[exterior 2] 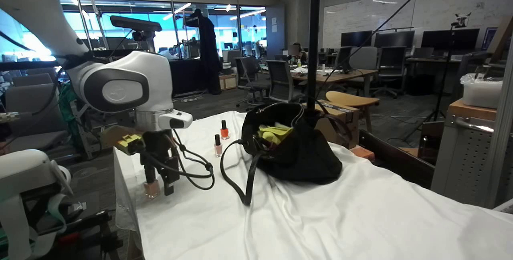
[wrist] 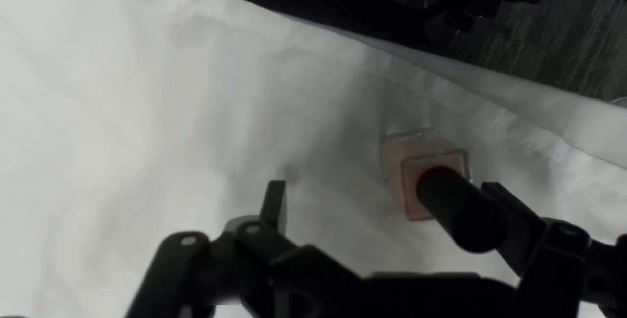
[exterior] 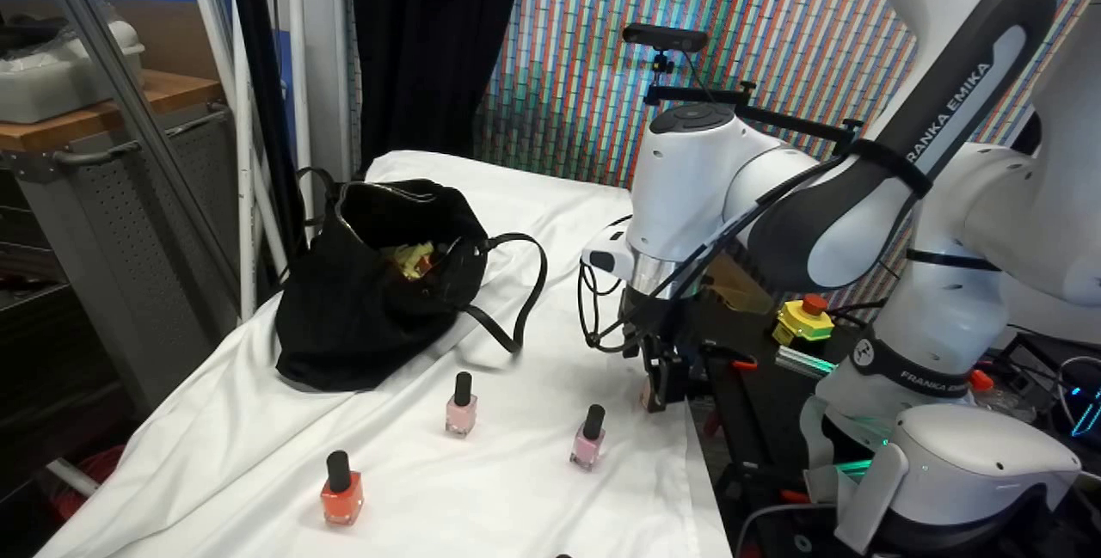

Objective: Pick up the nail polish and put them in the bag

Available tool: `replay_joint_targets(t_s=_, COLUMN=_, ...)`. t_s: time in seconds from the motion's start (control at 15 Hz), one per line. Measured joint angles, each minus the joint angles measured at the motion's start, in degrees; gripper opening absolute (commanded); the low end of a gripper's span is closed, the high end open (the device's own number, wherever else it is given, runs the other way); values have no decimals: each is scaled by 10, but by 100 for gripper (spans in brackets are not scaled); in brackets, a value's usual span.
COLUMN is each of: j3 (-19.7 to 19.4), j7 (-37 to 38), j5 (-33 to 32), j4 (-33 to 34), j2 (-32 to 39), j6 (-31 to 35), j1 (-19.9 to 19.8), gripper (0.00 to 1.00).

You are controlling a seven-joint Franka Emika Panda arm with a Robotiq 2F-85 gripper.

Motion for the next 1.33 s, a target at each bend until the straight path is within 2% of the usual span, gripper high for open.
replay_joint_targets(t_s=1.33, j3=-11, j7=-12, j5=0, j4=0, j2=-4, j6=-10, j1=-18, gripper=100)
